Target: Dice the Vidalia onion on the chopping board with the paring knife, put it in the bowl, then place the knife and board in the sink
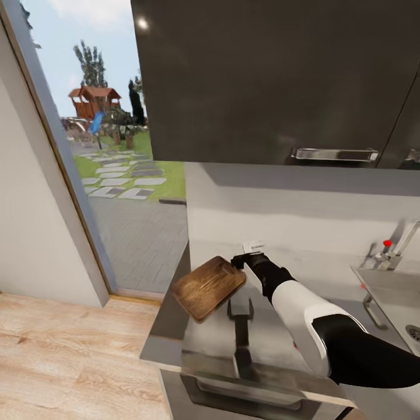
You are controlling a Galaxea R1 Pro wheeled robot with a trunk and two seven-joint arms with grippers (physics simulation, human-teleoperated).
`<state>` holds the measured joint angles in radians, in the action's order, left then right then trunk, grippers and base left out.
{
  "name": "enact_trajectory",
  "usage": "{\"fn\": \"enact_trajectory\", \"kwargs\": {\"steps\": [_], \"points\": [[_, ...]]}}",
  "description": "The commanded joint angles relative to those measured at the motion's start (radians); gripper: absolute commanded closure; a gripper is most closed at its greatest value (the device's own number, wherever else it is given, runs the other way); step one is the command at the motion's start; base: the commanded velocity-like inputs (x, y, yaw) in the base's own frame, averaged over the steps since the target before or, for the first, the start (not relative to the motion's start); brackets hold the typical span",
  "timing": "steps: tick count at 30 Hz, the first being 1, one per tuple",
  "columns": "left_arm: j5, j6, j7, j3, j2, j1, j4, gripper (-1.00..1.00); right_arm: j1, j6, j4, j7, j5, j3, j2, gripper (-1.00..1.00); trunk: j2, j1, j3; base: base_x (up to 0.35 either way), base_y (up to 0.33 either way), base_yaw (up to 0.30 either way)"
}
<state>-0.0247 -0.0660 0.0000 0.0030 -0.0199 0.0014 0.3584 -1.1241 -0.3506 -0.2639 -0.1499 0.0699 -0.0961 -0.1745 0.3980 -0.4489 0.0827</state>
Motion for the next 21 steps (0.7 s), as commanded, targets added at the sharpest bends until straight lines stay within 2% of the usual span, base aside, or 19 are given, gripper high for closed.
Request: {"fn": "enact_trajectory", "kwargs": {"steps": [1, 11, 21], "points": [[-0.003, -0.001, 0.0, 0.0, 0.0, 0.0, 0.001, -1.0, -0.001, -0.008, -0.001, -0.002, 0.007, -0.005, 0.0, -1.0, 0.002, -0.001, 0.004, 0.288, 0.0, 0.0], [-0.003, -0.001, 0.0, 0.0, 0.0, 0.0, 0.001, -1.0, -0.001, -0.008, -0.001, -0.002, 0.007, -0.004, 0.0, -1.0, 0.002, -0.001, 0.02, 0.311, 0.0, 0.0], [-0.003, -0.001, 0.0, 0.0, 0.0, 0.0, 0.001, -1.0, -0.001, -0.008, -0.001, -0.002, 0.007, -0.005, 0.0, -1.0, 0.002, -0.001, 0.036, 0.051, 0.0, 0.0]]}}
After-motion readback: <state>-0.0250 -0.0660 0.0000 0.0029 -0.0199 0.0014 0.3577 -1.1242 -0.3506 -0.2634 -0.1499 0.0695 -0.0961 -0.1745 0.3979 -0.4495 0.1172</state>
